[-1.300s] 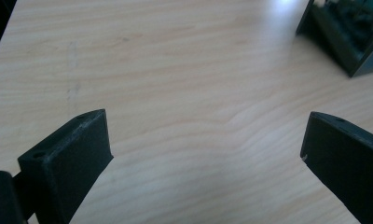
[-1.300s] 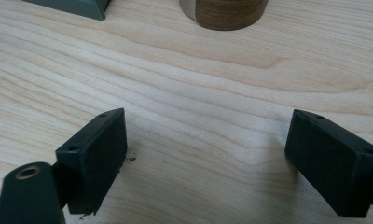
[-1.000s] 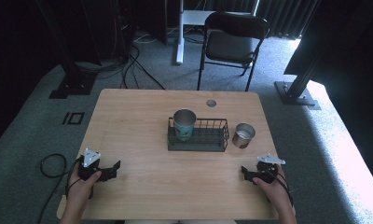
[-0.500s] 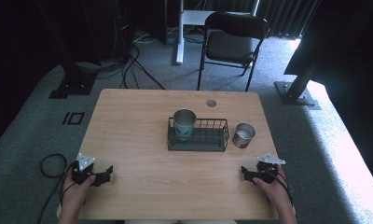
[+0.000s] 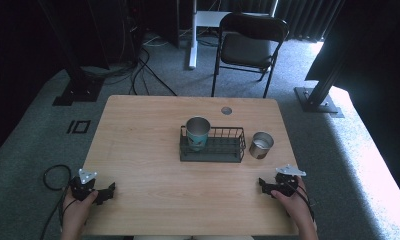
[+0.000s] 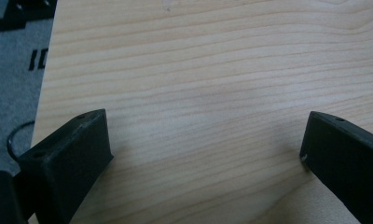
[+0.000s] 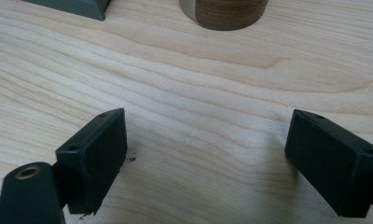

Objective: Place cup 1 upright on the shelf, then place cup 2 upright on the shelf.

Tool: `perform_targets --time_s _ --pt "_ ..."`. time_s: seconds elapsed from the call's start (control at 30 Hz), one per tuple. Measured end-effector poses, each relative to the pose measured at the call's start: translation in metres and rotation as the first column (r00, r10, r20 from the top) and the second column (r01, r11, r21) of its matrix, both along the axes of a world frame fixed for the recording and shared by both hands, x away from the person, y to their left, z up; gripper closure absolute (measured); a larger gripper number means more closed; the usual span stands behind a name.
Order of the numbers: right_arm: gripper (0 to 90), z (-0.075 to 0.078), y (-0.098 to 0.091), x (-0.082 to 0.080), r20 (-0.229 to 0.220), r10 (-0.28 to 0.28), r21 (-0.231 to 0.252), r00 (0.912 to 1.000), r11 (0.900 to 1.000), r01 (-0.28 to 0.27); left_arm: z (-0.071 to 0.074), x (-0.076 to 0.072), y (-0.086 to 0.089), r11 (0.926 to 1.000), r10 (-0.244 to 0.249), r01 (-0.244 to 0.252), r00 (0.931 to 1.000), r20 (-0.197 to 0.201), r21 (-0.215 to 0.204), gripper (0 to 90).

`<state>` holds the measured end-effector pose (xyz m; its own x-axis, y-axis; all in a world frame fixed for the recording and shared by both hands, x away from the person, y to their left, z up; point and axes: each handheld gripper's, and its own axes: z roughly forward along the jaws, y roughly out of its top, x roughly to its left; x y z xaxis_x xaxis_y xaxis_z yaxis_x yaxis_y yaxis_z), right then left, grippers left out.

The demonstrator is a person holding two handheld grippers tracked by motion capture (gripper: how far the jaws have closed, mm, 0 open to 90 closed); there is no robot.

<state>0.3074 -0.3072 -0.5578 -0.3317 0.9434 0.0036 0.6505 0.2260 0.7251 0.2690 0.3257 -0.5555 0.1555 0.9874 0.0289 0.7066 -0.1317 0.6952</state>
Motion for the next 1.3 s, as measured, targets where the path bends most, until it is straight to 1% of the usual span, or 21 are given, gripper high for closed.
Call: perform_targets --time_s 0.07,0.27,0.4,0.63,0.93,1.1,1.13,1.17,1.3 --pt "12.4 0.0000 0.0000 0.0000 0.000 0.000 0.000 1.0000 1.0000 0.000 -0.0003 -0.0002 0.0002 0.9997 0.007 -0.008 0.9999 -0.013 -0.022 2.3" --pt "12.4 0.0000 0.0000 0.0000 0.000 0.000 0.000 1.0000 1.0000 0.000 -0.0004 -0.0002 0.0002 0.9997 0.007 -0.007 0.9999 -0.012 -0.022 2.3" --pt "12.4 0.0000 0.0000 0.0000 0.000 0.000 0.000 1.0000 1.0000 0.000 -0.0005 0.0009 -0.0020 0.9992 0.029 -0.030 0.9995 -0.011 -0.025 2.2" --pt "12.4 0.0000 0.0001 0.0000 0.000 0.000 0.000 1.0000 1.0000 0.000 -0.0005 0.0019 -0.0020 0.9992 0.030 -0.031 0.9995 -0.012 -0.025 2.3" --pt "12.4 0.0001 0.0001 -0.0002 -0.001 0.001 0.000 1.0000 1.0000 -0.001 -0.0004 0.0045 -0.0007 0.9997 0.000 0.000 0.9999 -0.012 -0.024 2.2" --pt "12.4 0.0001 0.0006 -0.0016 -0.001 0.007 0.002 1.0000 1.0000 -0.007 -0.0005 0.0050 -0.0006 0.9997 -0.004 0.004 0.9999 -0.011 -0.025 2.3" --pt "12.4 0.0001 0.0012 -0.0051 -0.001 0.024 0.005 0.9997 0.9997 -0.024 -0.0005 0.0050 -0.0006 0.9997 -0.005 0.004 0.9999 -0.011 -0.025 2.2" --pt "12.4 0.0002 0.0015 -0.0061 0.000 0.022 0.009 0.9998 0.9997 -0.022 -0.0005 0.0050 -0.0006 0.9997 -0.005 0.005 0.9999 -0.011 -0.025 2.2" --pt "12.4 0.0002 0.0027 -0.0083 0.000 0.023 0.003 0.9997 0.9997 -0.023 -0.0005 0.0050 -0.0007 0.9997 -0.008 0.008 0.9999 -0.011 -0.024 2.3"
